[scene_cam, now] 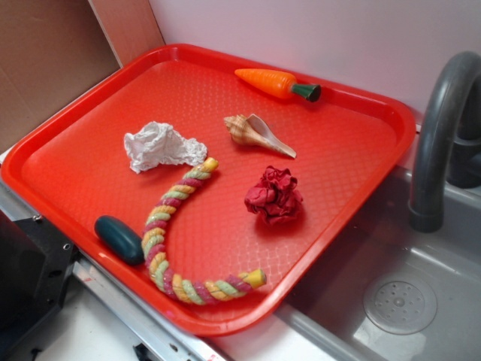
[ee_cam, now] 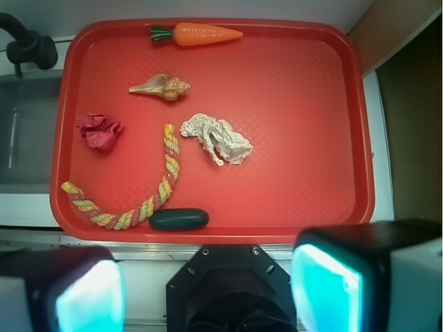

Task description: Grab the red paper.

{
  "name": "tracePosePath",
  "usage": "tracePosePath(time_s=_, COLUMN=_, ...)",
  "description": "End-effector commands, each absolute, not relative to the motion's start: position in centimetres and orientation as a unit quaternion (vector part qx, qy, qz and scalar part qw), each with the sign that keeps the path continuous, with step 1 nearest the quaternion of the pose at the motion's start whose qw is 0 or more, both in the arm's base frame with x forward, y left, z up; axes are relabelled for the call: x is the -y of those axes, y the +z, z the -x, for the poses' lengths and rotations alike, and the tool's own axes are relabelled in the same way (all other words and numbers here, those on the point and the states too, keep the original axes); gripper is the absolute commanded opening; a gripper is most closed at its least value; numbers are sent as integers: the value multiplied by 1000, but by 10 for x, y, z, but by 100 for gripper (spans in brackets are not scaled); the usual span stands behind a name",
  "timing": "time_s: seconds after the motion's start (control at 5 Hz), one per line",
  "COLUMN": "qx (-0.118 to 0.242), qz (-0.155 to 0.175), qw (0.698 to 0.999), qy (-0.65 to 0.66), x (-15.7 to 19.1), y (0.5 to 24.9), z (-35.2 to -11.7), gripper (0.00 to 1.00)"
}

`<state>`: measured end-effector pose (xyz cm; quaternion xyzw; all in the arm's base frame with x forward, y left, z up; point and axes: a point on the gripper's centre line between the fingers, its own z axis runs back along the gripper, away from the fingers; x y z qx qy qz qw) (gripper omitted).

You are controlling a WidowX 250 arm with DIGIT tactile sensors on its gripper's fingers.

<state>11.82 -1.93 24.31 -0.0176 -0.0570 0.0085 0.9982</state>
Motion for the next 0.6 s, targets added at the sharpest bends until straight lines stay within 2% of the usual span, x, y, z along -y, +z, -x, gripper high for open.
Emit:
tracePosePath(time_s=0.0, qx=57, qz=18, qw=998, qy=8, x=19, y=243, z=-118, gripper=100)
tracePosePath(time_s=0.2, qx=66, qz=-35, qw=992, qy=-106, x=42, y=235, z=-149, gripper=100)
tracePosePath(time_s=0.4, qx=80, qz=-63, qw=968, qy=-230, x=74, y=221, z=-171, gripper=100)
